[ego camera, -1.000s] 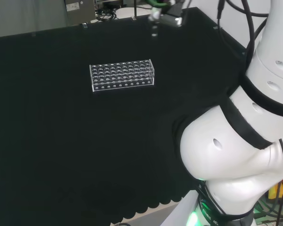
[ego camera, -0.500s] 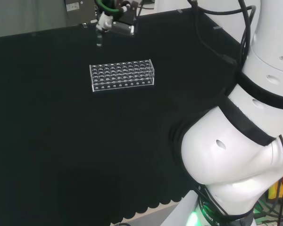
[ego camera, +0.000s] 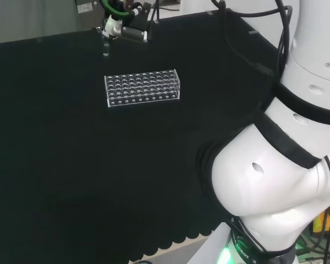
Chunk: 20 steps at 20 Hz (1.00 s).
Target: Shake the test tube.
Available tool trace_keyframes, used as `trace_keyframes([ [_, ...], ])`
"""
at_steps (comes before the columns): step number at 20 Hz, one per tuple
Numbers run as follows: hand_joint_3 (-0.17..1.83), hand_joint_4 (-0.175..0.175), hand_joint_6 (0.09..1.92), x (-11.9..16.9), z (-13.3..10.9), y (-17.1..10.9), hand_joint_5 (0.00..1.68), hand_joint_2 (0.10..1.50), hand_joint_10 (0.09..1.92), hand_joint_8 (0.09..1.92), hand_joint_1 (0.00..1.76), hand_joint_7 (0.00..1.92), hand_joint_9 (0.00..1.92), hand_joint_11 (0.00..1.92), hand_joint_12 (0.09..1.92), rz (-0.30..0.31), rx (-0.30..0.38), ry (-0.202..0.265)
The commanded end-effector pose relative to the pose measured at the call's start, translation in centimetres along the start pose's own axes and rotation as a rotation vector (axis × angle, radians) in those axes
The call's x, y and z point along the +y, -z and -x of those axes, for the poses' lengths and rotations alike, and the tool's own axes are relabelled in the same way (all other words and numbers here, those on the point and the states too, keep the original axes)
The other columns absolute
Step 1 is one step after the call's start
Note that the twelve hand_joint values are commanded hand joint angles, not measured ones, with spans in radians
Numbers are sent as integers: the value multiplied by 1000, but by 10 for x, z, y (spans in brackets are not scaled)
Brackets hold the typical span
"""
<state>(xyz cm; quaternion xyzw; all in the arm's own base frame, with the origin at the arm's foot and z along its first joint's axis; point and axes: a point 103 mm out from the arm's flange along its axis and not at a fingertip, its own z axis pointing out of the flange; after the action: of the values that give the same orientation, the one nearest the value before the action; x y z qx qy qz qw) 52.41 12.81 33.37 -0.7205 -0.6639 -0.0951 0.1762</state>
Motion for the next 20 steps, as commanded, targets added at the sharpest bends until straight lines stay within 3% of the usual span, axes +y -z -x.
trace_keyframes([
  [1, 776, -175, 608, 4, 116, 41, 1309, 549, 620, 618, 1438, 1421, 1293, 1098, 1037, 63, -83, -201],
  [5, 776, -175, 608, -2, 161, 60, 1309, 549, 620, 618, 1438, 1421, 1292, 1098, 1036, 89, -137, -284],
  [11, 777, -175, 608, -12, 200, 79, 1309, 549, 621, 617, 1438, 1421, 1292, 1098, 1037, 119, -181, -365],
  [15, 777, -175, 608, -13, 206, 84, 1309, 549, 621, 617, 1438, 1421, 1292, 1098, 1037, 131, -176, -380],
  [20, 777, -175, 608, -4, 175, 73, 1309, 549, 621, 618, 1438, 1421, 1292, 1097, 1037, 121, -142, -324],
])
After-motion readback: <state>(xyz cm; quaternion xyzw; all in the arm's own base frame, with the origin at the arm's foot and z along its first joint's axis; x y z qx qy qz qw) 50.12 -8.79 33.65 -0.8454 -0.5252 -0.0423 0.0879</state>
